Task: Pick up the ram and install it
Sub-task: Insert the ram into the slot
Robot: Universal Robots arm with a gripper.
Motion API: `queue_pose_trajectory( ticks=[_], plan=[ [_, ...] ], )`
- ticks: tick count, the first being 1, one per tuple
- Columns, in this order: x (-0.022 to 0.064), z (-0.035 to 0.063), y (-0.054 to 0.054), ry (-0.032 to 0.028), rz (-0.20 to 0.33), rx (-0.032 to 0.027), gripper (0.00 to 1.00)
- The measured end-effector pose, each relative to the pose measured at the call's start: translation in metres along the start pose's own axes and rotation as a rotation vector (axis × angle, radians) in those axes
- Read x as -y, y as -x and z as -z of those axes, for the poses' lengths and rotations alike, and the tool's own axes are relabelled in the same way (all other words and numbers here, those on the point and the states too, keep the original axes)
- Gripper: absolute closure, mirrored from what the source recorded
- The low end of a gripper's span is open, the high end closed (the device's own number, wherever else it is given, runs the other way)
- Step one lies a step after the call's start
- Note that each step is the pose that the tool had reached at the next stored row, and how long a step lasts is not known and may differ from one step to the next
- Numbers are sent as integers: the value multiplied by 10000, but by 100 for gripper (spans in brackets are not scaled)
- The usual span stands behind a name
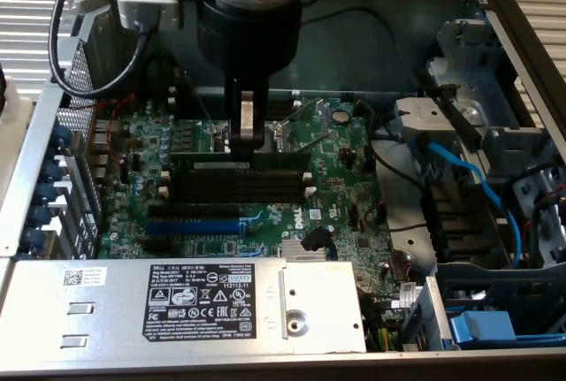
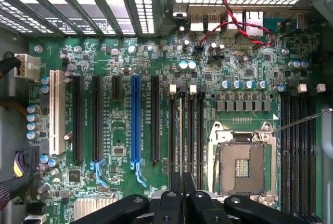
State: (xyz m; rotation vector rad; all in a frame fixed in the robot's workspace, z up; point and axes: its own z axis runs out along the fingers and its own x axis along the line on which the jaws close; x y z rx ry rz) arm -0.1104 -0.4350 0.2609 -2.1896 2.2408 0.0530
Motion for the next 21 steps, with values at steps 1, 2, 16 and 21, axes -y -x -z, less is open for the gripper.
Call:
queue_pose_trajectory(
  ticks=[1,2,16,21],
  plan=[
    [1,-4,0,22,-8,0,88],
    [1,-9,0,46,-16,0,88],
    [9,-45,-15,90,-42,-160,88],
    [9,-51,-9,85,-43,-304,88]
  ],
)
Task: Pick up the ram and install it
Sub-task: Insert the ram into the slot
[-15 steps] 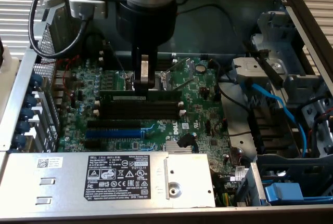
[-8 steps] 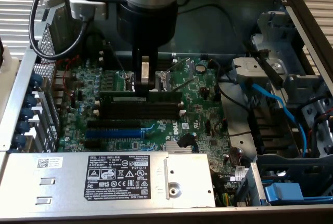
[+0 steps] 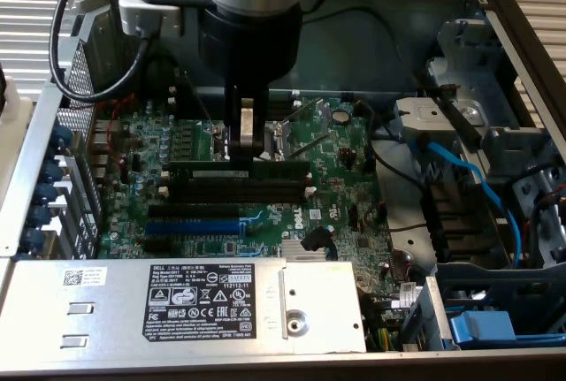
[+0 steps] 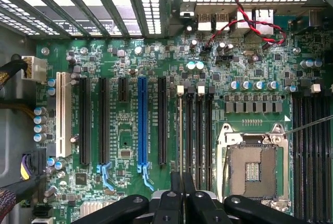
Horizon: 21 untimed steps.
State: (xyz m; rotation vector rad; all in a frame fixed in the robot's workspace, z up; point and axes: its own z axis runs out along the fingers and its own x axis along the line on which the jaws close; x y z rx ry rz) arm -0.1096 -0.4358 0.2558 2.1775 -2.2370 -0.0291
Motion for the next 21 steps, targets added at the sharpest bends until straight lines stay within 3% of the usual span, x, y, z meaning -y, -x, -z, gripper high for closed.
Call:
queue_pose_trajectory(
  ticks=[21],
  plan=[
    [-17,-17,28,-1,62,-34,88]
  ],
)
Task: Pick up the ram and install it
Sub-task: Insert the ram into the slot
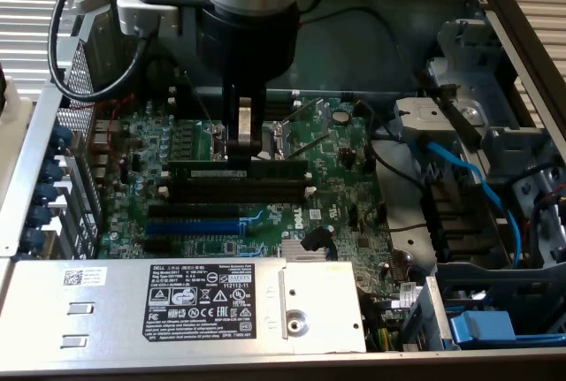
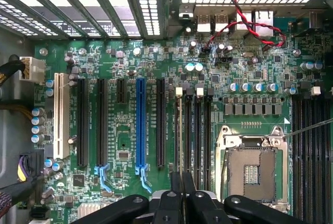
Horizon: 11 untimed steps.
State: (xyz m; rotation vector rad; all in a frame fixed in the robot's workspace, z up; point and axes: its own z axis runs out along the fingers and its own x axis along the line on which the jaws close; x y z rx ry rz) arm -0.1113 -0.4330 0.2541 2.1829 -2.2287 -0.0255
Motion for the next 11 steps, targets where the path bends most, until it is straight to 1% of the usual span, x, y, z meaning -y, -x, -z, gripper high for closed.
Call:
queue_pose_trajectory(
  ticks=[11],
  plan=[
    [0,-25,0,8,2,1,88]
  ],
)
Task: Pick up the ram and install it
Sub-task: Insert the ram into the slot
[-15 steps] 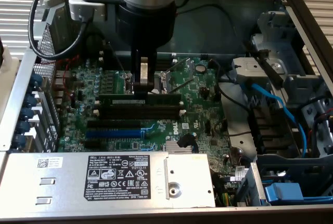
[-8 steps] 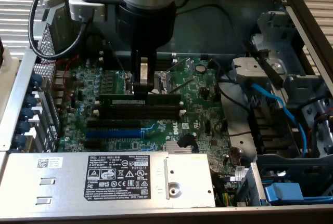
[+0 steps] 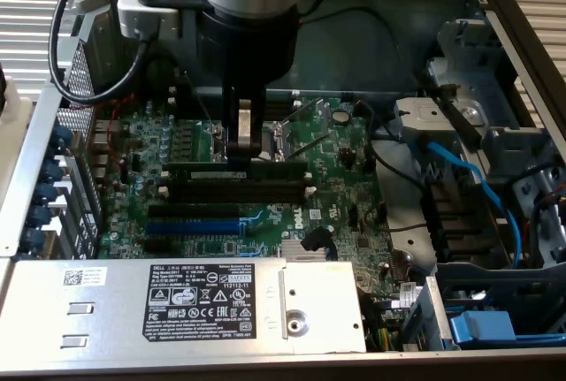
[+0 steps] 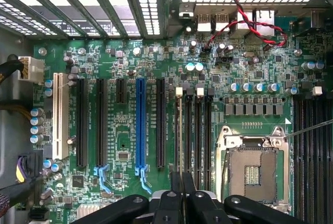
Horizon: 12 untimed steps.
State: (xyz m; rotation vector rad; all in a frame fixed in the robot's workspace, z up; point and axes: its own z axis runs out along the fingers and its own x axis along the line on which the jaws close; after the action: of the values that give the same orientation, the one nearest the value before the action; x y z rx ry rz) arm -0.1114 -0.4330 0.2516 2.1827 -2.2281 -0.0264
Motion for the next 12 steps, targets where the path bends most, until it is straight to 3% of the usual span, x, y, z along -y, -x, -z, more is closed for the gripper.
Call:
queue_pose_trajectory(
  ticks=[12],
  plan=[
    [0,-22,15,15,141,-45,88]
  ],
)
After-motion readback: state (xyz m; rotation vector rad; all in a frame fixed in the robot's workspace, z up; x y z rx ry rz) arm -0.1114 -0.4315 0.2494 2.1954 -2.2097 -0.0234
